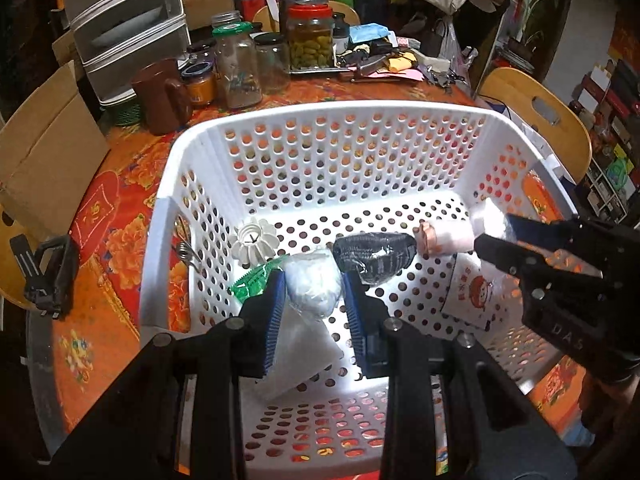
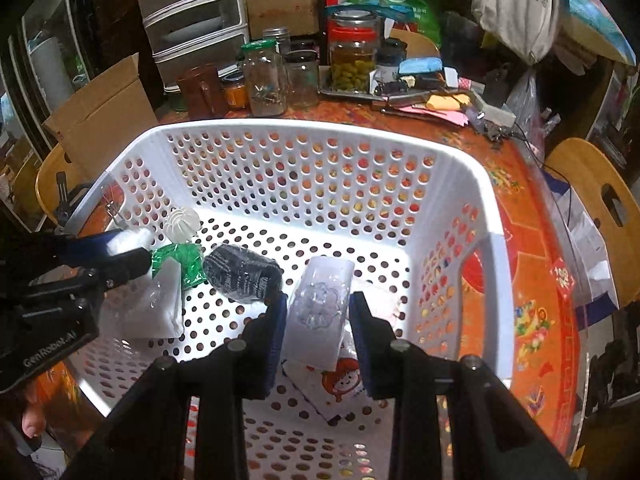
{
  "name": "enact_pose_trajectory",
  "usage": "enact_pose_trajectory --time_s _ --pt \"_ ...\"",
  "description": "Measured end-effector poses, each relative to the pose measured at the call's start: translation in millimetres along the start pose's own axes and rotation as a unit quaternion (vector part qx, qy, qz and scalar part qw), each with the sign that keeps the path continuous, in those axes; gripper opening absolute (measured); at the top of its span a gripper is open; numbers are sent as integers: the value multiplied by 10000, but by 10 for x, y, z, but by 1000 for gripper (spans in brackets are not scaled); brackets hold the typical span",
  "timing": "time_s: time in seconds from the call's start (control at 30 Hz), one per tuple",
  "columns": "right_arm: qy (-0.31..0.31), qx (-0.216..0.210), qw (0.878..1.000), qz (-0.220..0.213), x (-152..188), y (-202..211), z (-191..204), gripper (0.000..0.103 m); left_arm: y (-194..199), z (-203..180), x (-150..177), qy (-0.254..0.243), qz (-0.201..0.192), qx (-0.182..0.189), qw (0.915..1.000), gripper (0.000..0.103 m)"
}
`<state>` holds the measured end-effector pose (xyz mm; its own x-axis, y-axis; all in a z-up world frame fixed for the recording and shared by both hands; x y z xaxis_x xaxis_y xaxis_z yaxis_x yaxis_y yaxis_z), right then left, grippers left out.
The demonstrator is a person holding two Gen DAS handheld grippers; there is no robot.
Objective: Organize soft objects
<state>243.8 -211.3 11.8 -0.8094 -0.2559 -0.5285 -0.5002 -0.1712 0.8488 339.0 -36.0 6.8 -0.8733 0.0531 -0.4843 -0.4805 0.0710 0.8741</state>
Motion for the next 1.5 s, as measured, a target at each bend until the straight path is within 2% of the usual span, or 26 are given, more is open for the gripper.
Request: enact_pose_trajectory --time_s 0.03,0.1,0.23,0.27,0.3,0.4,0.43,0.5,0.53,0.57,0.63,0.93,1.07,1.23,1.33,1.47,1.5 --pt "15 14 10000 -32 -3 8 -1 32 -13 9 8 33 21 66 10000 28" --pt "11 -8 10000 -69 3 23 -12 46 -14 22 22 74 40 156 9998 29" --pt "66 -131 9997 -212 2 99 32 62 83 35 63 44 -148 129 9998 56" --pt "64 -110 9996 -257 2 122 41 73 122 39 73 49 -192 173 9997 62" --pt "60 -151 9993 -328 4 164 48 80 163 45 82 58 -243 224 9994 64" --pt "5 -276 9984 -491 8 282 34 86 323 52 103 86 -415 290 9987 75" --pt "-8 -274 9983 -522 10 317 27 89 389 52 116 78 -499 273 9983 83" --pt "1 -228 9981 -565 24 393 10 98 557 46 152 17 -738 142 9972 94" --pt "9 -220 9981 -573 41 425 -2 99 622 58 173 1 -818 100 9966 101" --pt "12 -240 9980 -585 60 481 -13 101 711 73 213 4 -929 33 9957 103" --pt "1 -239 9976 -644 95 570 -35 102 844 106 286 35 -1078 -50 9942 103" --pt "-276 -80 9949 -964 468 984 3 102 1292 263 777 110 -1328 54 9911 103" --pt "-228 -76 9925 -1201 727 1211 118 102 1602 253 1096 45 -1551 -15 9879 103" --pt "45 239 9885 -1494 1084 1553 332 102 2079 246 1557 62 -1944 -43 9809 103" --pt "118 408 9822 -1829 1345 1816 488 102 2302 259 1821 158 -2126 2 9770 103" --pt "103 566 9651 -2555 1701 2179 633 102 2568 221 2184 130 -2326 12 9725 103" --pt "11 658 9639 -2580 1757 2225 647 102 2625 205 2268 127 -2379 4 9712 103"
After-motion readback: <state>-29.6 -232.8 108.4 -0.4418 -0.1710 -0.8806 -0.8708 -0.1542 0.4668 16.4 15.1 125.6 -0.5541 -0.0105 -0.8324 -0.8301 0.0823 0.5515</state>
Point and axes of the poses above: each gripper's, at about its wrist camera, not at the fingertips, and y roughly against the way its jaws point, z to its left, x to its underside, the point moved 3 cm from there along -y, roughly the way its jaws point, and after that the axes turned 3 degrees about z, right-handed, at the moved point
